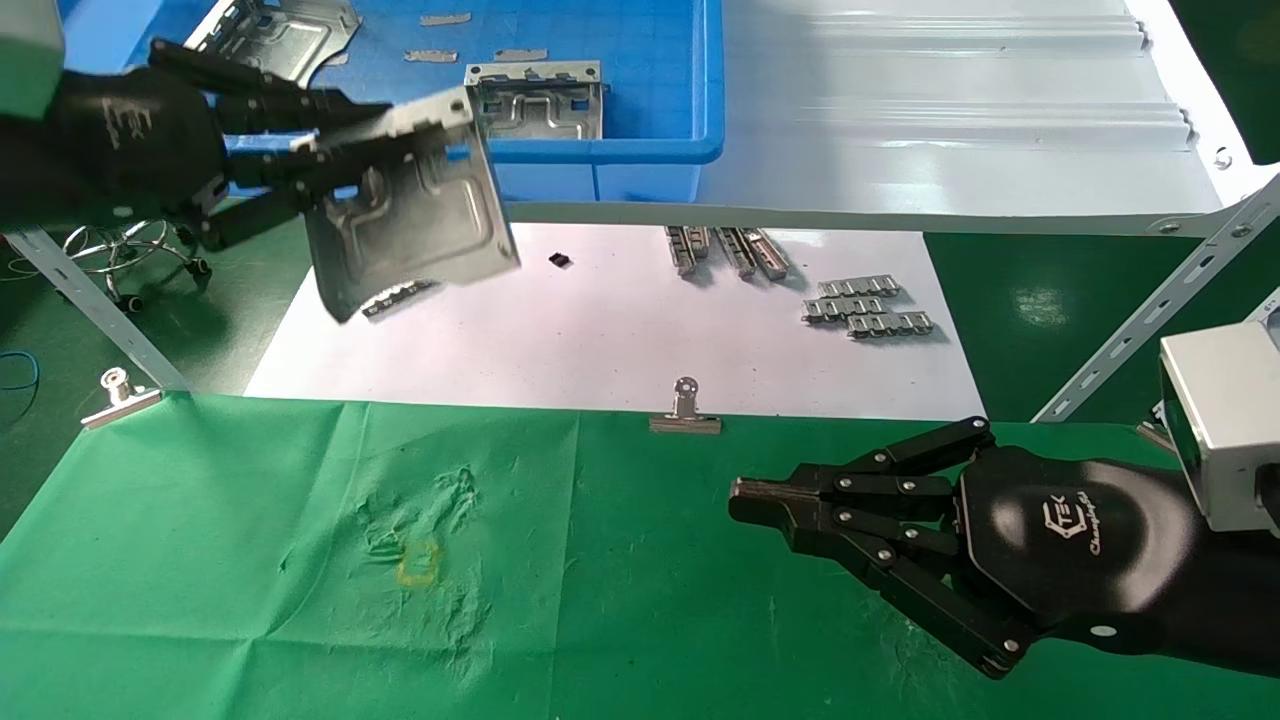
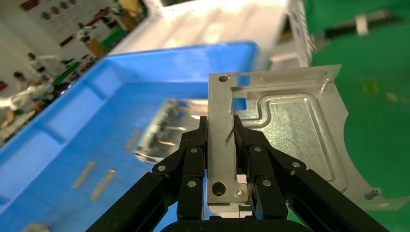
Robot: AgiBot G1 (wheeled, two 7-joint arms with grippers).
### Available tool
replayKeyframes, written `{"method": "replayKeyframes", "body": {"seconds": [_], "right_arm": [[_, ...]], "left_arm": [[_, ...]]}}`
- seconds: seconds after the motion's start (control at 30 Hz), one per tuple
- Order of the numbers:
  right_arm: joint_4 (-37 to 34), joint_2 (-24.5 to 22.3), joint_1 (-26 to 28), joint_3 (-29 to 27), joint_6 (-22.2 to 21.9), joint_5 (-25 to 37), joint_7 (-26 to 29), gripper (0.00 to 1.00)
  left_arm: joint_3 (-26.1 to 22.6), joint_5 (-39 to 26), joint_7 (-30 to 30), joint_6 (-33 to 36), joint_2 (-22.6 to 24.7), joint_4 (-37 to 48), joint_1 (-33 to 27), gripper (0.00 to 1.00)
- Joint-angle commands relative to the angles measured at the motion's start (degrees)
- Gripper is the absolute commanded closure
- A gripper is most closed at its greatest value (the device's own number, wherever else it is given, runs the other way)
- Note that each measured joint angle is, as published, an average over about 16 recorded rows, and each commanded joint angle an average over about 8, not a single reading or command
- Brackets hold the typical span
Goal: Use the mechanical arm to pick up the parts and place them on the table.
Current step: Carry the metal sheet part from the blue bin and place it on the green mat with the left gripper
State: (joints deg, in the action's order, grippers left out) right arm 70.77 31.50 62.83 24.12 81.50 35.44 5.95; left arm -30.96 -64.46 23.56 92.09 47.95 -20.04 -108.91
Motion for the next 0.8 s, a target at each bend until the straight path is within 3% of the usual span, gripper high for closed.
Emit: {"method": "replayKeyframes", "body": {"seconds": [0.03, 0.2, 0.4, 0.6, 0.8], "right_arm": [[0.00, 0.00, 0.00, 0.00, 0.00, 0.00, 0.00, 1.00], [0.00, 0.00, 0.00, 0.00, 0.00, 0.00, 0.00, 1.00], [0.00, 0.00, 0.00, 0.00, 0.00, 0.00, 0.00, 1.00], [0.00, 0.00, 0.00, 0.00, 0.00, 0.00, 0.00, 1.00], [0.00, 0.00, 0.00, 0.00, 0.00, 0.00, 0.00, 1.00]], "left_arm": [[-1.08, 1.24, 1.64, 0.29, -1.38, -3.82, 2.22, 1.00], [-7.40, 7.78, 3.64, 0.06, -6.68, -15.45, 8.58, 1.00], [-16.16, 9.25, 8.51, -0.52, -10.01, -22.83, 13.08, 1.00], [-22.38, 8.61, 12.47, -1.10, -9.89, -22.64, 15.30, 1.00], [-26.13, 7.90, 15.59, -1.73, -6.54, -15.88, 15.89, 1.00]]}}
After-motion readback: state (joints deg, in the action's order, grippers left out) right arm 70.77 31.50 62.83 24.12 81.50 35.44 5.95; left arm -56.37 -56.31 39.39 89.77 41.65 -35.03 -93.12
